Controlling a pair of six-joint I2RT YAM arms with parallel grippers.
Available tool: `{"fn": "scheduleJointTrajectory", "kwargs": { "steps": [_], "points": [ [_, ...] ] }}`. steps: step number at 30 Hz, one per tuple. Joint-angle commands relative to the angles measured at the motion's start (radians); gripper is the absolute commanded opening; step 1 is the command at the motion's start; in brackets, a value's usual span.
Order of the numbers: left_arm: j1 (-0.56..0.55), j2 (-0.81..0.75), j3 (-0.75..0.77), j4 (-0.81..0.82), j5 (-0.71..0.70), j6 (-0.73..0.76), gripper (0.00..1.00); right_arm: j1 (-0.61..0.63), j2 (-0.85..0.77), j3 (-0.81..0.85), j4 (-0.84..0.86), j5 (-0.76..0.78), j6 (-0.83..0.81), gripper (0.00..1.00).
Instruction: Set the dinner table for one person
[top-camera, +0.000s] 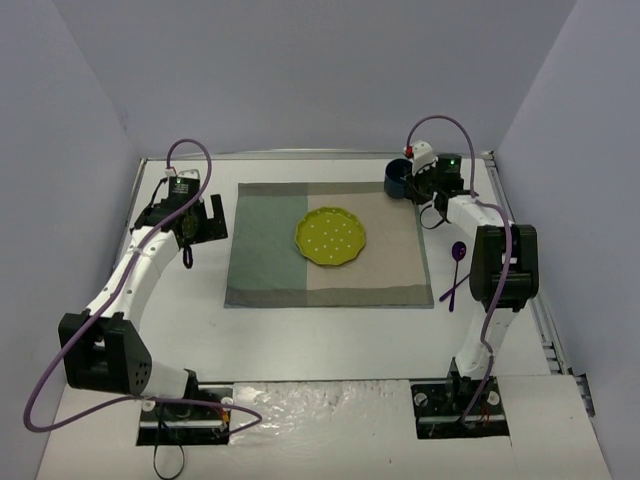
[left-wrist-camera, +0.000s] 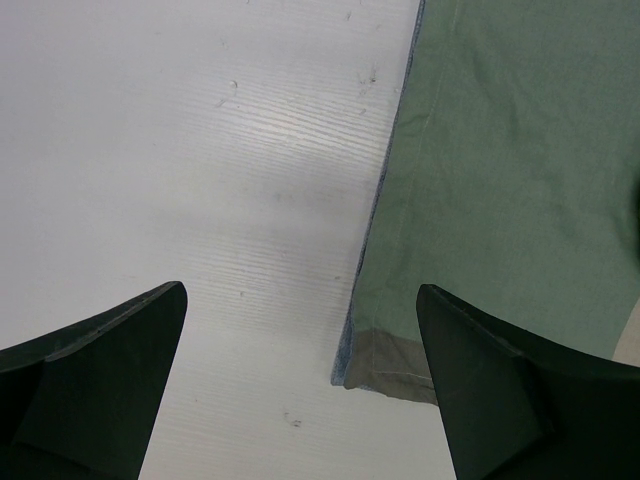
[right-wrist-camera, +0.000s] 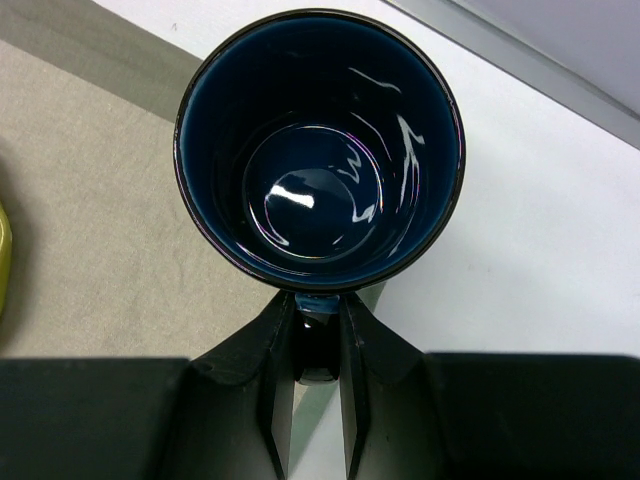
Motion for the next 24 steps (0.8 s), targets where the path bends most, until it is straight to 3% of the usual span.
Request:
{"fn": "scheduleJointTrajectory", "kwargs": {
  "steps": [1,14,21,24],
  "points": [
    [0.008,-0.005,0.009,0.031,-0.022,0.019,0.97,0.004,-0.006,0.089,0.115,-0.031,-0.035,0.0],
    [0.008,0.001,0.011,0.032,-0.021,0.022,0.97,-0.002,0.041,0.066,0.118,-0.022,-0.057,0.0],
    [0.008,0.0,0.012,0.032,-0.018,0.022,0.97,-0.01,0.04,0.037,0.112,-0.015,-0.072,0.19],
    [0.008,-0.001,0.012,0.031,-0.018,0.021,0.97,-0.014,0.029,0.038,0.093,-0.01,-0.068,0.37]
  ]
}}
